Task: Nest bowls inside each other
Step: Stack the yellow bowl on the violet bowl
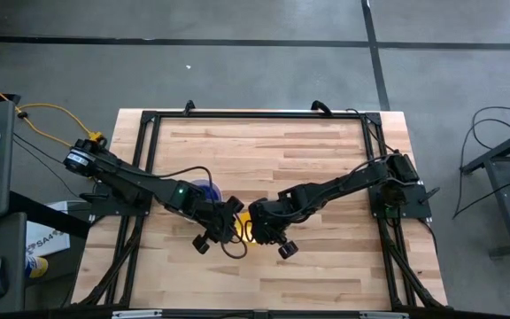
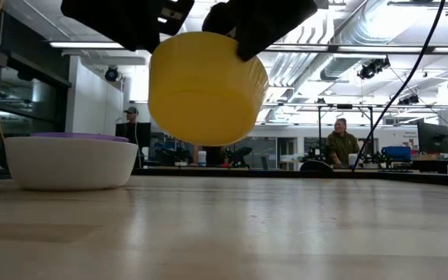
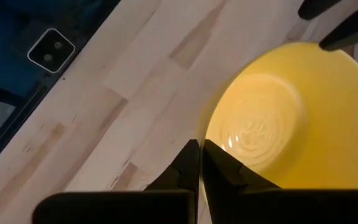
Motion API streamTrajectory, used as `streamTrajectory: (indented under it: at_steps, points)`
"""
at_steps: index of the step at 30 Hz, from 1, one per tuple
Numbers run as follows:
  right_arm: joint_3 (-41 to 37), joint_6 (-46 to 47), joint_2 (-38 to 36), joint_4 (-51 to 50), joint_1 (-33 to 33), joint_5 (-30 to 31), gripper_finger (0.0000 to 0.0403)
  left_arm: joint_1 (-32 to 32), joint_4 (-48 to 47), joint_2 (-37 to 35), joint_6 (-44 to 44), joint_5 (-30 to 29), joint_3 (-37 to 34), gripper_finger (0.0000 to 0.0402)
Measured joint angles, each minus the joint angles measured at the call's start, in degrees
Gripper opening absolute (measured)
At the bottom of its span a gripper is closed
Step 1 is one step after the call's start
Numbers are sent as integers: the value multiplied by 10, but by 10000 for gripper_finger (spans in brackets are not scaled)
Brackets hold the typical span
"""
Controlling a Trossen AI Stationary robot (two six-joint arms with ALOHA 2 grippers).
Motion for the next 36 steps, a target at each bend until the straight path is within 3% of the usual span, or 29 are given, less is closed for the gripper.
streamTrajectory:
  at_steps: [19, 28, 36]
  points:
    - [0, -15, -1, 15, 3, -1, 4, 0, -4, 27, 6, -5, -1, 96]
    - [0, -18, -1, 16, 2, 0, 4, -1, -4, 27, 12, 5, 0, 9]
    - [0, -17, -2, 24, 3, -1, 4, 0, -4, 27, 17, 18, -1, 4]
